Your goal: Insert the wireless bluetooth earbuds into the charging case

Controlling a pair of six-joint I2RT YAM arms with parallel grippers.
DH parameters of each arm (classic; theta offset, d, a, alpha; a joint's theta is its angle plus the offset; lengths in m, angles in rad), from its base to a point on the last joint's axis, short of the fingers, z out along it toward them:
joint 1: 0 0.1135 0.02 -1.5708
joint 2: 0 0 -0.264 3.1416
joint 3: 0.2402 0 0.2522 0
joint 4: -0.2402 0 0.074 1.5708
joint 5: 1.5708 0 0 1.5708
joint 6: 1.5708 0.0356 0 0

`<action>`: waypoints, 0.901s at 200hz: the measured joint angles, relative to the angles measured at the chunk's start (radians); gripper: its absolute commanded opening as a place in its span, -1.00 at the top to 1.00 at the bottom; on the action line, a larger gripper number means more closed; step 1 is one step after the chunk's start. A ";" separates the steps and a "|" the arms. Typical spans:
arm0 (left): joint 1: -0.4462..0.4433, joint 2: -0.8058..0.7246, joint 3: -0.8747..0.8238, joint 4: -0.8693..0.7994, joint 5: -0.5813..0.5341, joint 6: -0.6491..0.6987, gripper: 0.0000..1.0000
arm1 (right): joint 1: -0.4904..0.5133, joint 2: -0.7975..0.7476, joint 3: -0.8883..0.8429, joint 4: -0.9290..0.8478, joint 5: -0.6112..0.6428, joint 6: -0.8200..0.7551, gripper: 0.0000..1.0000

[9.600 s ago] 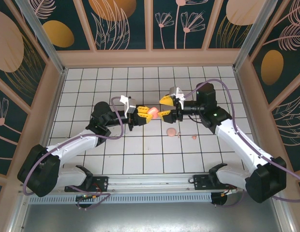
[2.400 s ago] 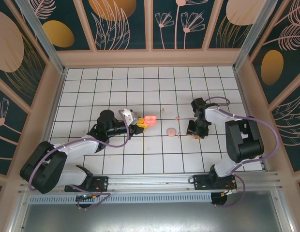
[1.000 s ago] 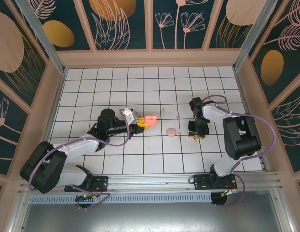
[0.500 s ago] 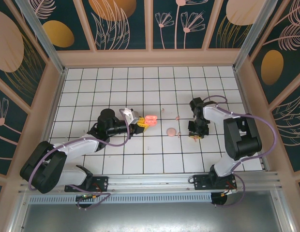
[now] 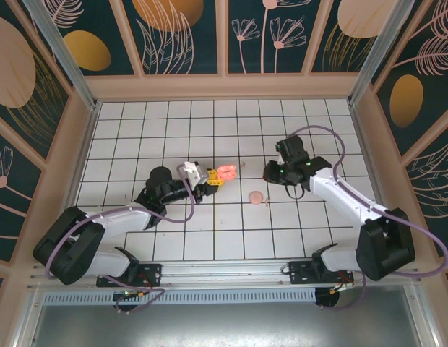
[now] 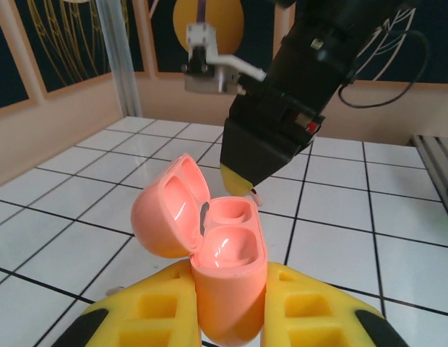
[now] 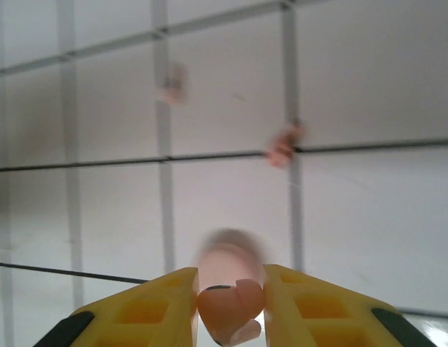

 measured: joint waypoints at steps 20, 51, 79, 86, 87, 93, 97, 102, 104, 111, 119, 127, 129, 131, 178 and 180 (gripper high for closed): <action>-0.009 0.017 -0.006 0.052 -0.043 0.003 0.76 | 0.070 -0.047 -0.004 0.136 0.003 0.037 0.46; -0.017 0.037 -0.014 0.116 -0.108 0.016 0.76 | 0.153 -0.140 -0.084 0.396 0.040 0.116 0.46; -0.018 0.043 -0.015 0.148 -0.145 0.027 0.76 | 0.207 -0.200 -0.179 0.586 0.084 0.180 0.45; -0.018 0.045 -0.015 0.155 -0.151 0.029 0.76 | 0.217 -0.208 -0.198 0.623 0.095 0.191 0.45; -0.019 0.045 -0.015 0.157 -0.152 0.029 0.76 | 0.219 -0.210 -0.201 0.629 0.097 0.193 0.45; -0.021 0.046 -0.015 0.163 -0.158 0.030 0.76 | 0.224 -0.215 -0.214 0.655 0.103 0.199 0.45; -0.023 0.046 -0.015 0.166 -0.161 0.030 0.76 | 0.227 -0.218 -0.220 0.669 0.106 0.203 0.45; -0.023 0.047 -0.015 0.170 -0.164 0.030 0.75 | 0.231 -0.222 -0.228 0.686 0.110 0.208 0.45; -0.024 0.047 -0.015 0.171 -0.164 0.030 0.76 | 0.232 -0.222 -0.230 0.692 0.111 0.211 0.45; -0.026 0.048 -0.015 0.177 -0.167 0.030 0.75 | 0.235 -0.224 -0.237 0.713 0.114 0.216 0.45; -0.028 0.050 -0.015 0.182 -0.167 0.030 0.75 | 0.239 -0.225 -0.241 0.732 0.118 0.219 0.45; -0.029 0.051 -0.015 0.183 -0.168 0.030 0.75 | 0.241 -0.227 -0.245 0.752 0.122 0.222 0.45; -0.029 0.051 -0.015 0.183 -0.167 0.030 0.75 | 0.242 -0.227 -0.246 0.756 0.122 0.222 0.45; -0.029 0.051 -0.015 0.183 -0.167 0.030 0.75 | 0.243 -0.227 -0.247 0.761 0.122 0.222 0.45; -0.029 0.054 -0.015 0.187 -0.167 0.030 0.76 | 0.265 -0.218 -0.249 0.850 0.121 0.225 0.45; -0.029 0.054 -0.015 0.187 -0.167 0.030 0.76 | 0.266 -0.217 -0.249 0.853 0.121 0.225 0.45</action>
